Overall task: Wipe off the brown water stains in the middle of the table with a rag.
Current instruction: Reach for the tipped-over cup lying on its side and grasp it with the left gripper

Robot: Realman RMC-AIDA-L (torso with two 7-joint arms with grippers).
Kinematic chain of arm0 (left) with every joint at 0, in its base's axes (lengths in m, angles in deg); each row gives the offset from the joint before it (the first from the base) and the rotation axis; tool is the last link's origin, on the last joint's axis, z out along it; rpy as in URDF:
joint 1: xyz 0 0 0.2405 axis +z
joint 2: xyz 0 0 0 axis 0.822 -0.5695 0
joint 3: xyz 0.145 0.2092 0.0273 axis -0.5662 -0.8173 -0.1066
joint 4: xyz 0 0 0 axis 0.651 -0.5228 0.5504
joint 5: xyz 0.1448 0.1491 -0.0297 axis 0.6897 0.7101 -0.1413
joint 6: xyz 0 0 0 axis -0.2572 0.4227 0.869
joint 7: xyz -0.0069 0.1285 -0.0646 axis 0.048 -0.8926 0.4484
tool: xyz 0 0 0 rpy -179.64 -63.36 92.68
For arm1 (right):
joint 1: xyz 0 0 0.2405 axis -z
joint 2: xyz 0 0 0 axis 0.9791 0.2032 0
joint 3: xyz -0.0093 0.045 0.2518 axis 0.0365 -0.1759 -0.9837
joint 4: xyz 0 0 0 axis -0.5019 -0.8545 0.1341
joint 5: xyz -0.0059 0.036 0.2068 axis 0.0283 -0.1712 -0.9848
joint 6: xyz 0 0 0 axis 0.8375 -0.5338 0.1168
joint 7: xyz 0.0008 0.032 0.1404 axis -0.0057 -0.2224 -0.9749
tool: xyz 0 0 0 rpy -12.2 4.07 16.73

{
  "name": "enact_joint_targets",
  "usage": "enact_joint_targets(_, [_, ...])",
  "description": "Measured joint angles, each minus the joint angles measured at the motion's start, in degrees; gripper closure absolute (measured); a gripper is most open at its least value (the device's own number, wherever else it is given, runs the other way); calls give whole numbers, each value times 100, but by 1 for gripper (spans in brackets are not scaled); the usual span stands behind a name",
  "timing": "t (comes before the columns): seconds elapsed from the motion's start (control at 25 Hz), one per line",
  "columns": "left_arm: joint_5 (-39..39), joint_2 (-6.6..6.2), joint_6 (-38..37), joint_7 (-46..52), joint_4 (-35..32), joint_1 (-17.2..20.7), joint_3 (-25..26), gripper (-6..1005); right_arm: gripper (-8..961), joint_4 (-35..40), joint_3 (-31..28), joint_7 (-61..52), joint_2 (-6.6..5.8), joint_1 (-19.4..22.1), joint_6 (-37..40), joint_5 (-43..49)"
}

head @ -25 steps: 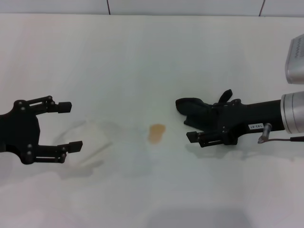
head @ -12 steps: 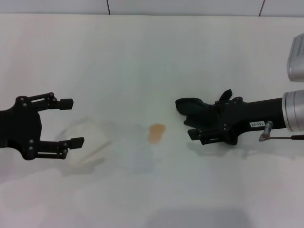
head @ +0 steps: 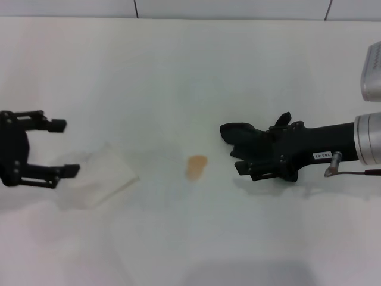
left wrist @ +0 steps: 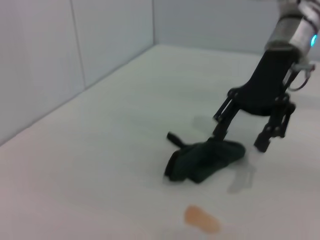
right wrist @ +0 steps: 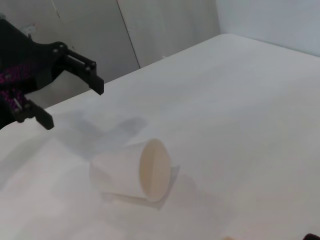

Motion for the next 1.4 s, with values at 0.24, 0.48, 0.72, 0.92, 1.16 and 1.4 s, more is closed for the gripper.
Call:
enact_joint_targets(0.24, [399, -155, -109, 738, -312, -335, -13, 110, 171, -12, 0, -17, 4, -9, -2, -42])
enact_joint_targets(0.48, [646, -232, -229, 1256, -275, -601, -29, 110, 171, -16, 0, -3, 8, -1, 18, -144])
enact_joint_targets(0.72, [1032, -209, -250, 1586, -184, -678, -249, 110, 171, -3, 0, 0, 9, 7, 45, -152])
enact_joint_targets(0.92, [1370, -209, -254, 1771, -86, -779, -298, 109, 171, 11, 0, 0, 9, 16, 58, -155])
enact_joint_targets(1.16, [1812, -280, -340, 1915, -22, -1003, -297, 109, 170, 28, 0, 0, 9, 16, 72, -164])
enact_joint_targets(1.4, [2457, -306, -421, 1984, 217, -1315, -312, 109, 170, 40, 0, 1, 9, 12, 81, -216])
